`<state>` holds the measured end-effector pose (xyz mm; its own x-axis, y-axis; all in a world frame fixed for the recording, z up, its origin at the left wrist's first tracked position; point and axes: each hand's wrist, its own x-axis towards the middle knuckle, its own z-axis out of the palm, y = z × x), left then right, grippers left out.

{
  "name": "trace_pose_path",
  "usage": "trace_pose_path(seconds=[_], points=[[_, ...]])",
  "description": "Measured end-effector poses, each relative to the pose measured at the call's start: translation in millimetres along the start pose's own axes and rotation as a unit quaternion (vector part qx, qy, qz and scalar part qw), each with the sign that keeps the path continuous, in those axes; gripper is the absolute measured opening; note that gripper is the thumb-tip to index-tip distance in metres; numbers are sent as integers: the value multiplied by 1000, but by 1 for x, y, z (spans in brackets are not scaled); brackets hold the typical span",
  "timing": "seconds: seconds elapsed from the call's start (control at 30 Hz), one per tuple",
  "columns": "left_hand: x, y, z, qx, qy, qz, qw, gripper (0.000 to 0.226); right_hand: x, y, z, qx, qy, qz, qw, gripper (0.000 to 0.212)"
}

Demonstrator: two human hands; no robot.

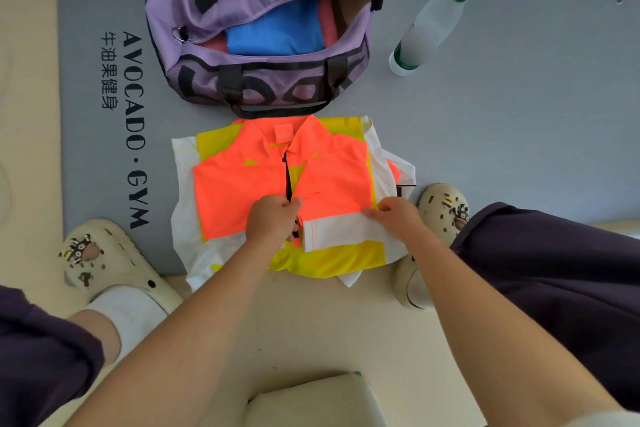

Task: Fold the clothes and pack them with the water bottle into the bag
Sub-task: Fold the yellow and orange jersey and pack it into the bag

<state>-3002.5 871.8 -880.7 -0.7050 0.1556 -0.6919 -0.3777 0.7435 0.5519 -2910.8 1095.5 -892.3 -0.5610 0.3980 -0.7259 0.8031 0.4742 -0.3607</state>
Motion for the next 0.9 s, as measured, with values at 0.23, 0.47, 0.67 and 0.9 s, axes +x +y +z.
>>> trace_pose_path(seconds=[0.23, 0.47, 0.67, 0.9], points=[[-2, 17, -7, 219, 152, 282, 922, 29, -4, 8, 1, 14, 12, 27, 999, 56], [-1, 1, 14, 475, -50, 396, 784, 58, -2, 23, 8, 70, 108, 35, 991, 36], [0, -9, -3, 430, 168, 271, 845, 65, -1, 22, 5, 89, 108, 51, 989, 98], [-2, -7, 21, 520, -60, 437, 732, 60, -3, 30, 0, 23, 11, 57, 998, 52]])
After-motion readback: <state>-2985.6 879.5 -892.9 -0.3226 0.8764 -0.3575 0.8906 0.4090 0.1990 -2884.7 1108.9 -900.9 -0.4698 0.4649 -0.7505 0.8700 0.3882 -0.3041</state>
